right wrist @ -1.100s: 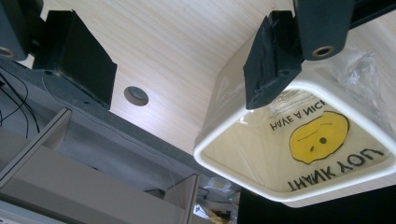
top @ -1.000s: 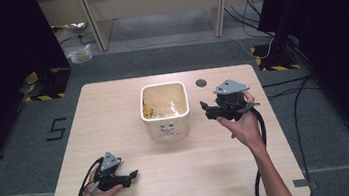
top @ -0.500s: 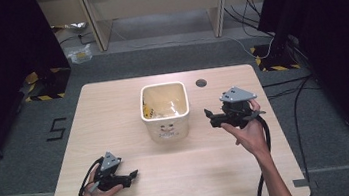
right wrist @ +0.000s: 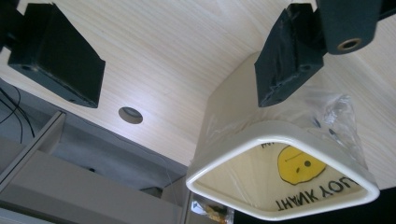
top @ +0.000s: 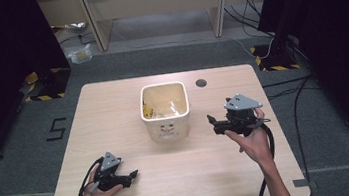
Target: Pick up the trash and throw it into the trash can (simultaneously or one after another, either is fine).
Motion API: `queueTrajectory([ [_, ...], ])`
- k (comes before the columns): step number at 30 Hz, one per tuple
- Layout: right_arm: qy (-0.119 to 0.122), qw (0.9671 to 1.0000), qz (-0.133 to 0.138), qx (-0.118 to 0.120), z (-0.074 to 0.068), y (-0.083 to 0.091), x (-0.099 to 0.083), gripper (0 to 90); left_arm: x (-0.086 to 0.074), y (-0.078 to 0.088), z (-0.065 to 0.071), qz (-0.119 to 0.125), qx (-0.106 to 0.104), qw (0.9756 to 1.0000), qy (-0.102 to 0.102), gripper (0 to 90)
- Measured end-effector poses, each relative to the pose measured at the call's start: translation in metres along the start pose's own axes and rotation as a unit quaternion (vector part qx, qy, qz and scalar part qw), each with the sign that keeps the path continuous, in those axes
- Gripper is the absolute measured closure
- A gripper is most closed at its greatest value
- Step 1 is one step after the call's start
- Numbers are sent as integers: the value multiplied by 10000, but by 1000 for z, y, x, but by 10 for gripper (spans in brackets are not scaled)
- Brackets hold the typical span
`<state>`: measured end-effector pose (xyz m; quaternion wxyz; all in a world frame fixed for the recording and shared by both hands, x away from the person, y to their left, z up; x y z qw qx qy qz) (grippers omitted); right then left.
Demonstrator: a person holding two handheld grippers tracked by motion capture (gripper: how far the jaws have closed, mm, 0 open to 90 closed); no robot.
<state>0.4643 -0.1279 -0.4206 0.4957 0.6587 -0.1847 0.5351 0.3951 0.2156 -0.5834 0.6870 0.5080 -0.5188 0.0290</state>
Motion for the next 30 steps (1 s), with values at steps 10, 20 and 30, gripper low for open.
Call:
queueTrajectory([
  [10, -19, 9999, -143, 39, -6, 0, -22, 162, 0, 0, 0, 0, 0, 10000, 1, 157],
  [20, 0, 9991, -430, 70, -12, -3, -50, 162, 0, 0, 0, 1, 1, 10000, 0, 158],
  [30, -83, 9979, -631, 86, -10, -7, -71, 163, 0, 0, 0, 1, 0, 10000, 1, 158],
])
Point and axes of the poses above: each handheld gripper's, and its own axes: y roughly backward along the jaws, x roughly out of its top, z roughly to its right, the point moved 9 cm from there along -y, roughly forward along the jaws, and after that the axes turned 6 degrees about -y, right-handed, at the moved point
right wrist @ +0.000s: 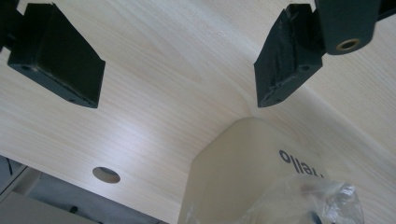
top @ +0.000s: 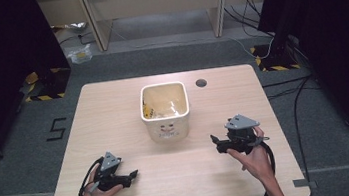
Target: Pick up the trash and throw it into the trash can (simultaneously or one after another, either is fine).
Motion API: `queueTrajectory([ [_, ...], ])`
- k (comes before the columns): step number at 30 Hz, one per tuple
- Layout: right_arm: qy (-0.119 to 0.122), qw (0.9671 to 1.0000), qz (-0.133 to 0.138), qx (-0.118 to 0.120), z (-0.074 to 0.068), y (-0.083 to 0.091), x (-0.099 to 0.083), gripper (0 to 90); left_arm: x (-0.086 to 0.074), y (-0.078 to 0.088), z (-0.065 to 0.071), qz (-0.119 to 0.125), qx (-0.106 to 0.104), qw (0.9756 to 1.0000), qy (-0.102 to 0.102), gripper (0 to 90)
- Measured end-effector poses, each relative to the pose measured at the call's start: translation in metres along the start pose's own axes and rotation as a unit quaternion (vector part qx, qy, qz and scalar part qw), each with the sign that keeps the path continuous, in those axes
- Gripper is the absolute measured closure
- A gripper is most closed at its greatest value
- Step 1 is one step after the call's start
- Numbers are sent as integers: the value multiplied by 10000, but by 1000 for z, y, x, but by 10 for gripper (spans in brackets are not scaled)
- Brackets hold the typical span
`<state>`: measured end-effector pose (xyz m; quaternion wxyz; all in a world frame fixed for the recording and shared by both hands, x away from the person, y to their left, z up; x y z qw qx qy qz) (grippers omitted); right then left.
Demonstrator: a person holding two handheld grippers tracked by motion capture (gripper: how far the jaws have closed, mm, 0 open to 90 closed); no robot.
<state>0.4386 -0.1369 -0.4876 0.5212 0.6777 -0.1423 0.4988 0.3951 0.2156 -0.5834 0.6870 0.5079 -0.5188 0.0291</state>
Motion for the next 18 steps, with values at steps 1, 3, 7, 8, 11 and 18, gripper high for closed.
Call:
queueTrajectory([
  [1, -3, 10000, -27, -14, 1, 0, -1, 163, 0, 0, 0, 0, -1, 10000, -1, 158],
  [3, -20, 10000, -11, -6, 1, 1, -3, 163, 0, 0, 0, 0, 0, 10000, -1, 157],
  [7, -50, 10000, -26, 3, 1, 2, -6, 163, 0, 0, 0, -1, -1, 10000, -1, 158],
  [8, -33, 10000, -35, 4, 2, 2, -7, 163, 0, 0, 0, -1, 0, 10000, -1, 158],
  [11, -88, 10000, -43, 5, 3, 4, -10, 163, 0, 0, 0, 1, 0, 10000, 1, 157],
  [18, -165, 9998, -79, 12, 5, 5, -19, 163, 0, 0, 0, -1, 0, 10000, -1, 158],
])
Point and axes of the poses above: each handheld gripper's, and its own axes: y roughly backward along the jaws, x roughly out of its top, z roughly to its right, the point moved 9 cm from there along -y, roughly forward along the jaws, and after that the axes turned 6 degrees about -y, right-handed, at the moved point
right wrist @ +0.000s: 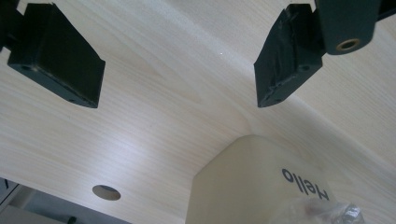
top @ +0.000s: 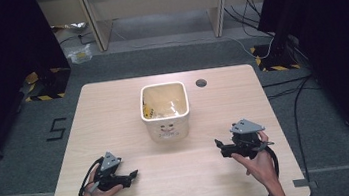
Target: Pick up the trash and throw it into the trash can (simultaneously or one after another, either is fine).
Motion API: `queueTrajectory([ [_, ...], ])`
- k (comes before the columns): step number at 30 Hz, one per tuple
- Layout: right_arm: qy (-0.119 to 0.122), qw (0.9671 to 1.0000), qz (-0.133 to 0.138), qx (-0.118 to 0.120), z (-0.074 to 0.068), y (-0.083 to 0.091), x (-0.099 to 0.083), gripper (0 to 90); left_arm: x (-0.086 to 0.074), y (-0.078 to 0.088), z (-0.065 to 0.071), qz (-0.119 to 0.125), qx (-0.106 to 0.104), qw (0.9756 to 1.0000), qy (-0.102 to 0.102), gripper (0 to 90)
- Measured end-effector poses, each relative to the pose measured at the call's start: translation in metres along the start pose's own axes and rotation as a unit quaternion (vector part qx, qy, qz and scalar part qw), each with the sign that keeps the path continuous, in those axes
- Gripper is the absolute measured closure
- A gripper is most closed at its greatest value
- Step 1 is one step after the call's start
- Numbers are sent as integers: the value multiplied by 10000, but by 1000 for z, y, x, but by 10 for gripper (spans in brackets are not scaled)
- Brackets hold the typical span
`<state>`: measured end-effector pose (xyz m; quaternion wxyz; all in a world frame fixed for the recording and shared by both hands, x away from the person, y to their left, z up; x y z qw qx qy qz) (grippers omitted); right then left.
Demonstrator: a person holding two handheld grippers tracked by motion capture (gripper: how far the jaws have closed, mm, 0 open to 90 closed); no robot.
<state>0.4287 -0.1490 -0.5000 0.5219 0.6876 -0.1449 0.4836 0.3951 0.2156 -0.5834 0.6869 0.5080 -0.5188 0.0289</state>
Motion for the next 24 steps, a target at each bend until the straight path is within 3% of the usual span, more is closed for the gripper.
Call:
queueTrajectory([
  [24, -53, 9992, -398, 85, -10, -13, -39, 163, 0, 0, 0, 1, -2, 10000, 2, 158],
])
Point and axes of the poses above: each handheld gripper's, and its own axes: y roughly backward along the jaws, x roughly out of its top, z roughly to its right, the point moved 9 cm from there along -y, roughly forward along the jaws, and after that the axes turned 6 degrees about -y, right-handed, at the moved point
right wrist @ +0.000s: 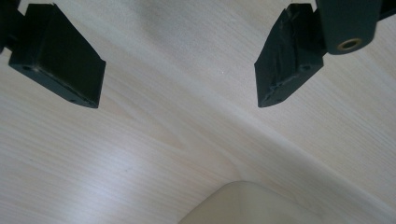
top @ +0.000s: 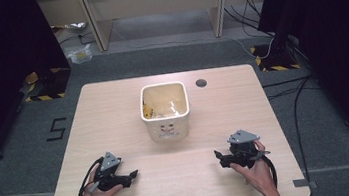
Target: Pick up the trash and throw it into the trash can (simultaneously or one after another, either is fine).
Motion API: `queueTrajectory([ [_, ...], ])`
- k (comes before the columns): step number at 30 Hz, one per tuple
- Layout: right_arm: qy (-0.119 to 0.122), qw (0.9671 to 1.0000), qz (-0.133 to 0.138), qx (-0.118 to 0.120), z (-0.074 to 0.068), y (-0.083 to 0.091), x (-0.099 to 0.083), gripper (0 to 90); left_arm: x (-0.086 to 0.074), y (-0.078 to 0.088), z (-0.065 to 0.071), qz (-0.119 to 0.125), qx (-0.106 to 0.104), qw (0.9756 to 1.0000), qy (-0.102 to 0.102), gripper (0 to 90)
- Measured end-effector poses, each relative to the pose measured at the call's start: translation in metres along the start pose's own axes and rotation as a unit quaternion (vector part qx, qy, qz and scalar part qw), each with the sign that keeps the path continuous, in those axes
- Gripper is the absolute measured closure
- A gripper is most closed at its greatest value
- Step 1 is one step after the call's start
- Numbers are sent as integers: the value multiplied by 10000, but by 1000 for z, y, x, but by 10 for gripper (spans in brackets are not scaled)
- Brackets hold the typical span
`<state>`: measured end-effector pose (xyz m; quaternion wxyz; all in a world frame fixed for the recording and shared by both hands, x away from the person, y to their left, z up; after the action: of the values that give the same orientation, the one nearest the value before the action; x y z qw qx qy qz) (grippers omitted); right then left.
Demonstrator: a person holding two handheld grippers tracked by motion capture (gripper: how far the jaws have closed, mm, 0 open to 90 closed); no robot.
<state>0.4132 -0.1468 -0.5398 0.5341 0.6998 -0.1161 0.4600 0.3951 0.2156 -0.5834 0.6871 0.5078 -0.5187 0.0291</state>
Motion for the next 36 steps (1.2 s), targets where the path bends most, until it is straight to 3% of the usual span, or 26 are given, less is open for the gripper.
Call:
queueTrajectory([
  [36, -298, 9992, -253, -73, 8, 2, -39, 164, 0, 0, 0, -1, 0, 10000, -1, 158],
])
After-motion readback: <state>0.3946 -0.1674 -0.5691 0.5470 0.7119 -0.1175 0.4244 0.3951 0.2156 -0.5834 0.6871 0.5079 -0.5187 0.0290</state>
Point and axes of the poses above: each handheld gripper's, and its own axes: y roughly backward along the jaws, x roughly out of its top, z roughly to its right, the point moved 9 cm from there along -y, roughly forward along the jaws, and after that the axes turned 6 degrees about -y, right-handed, at the moved point
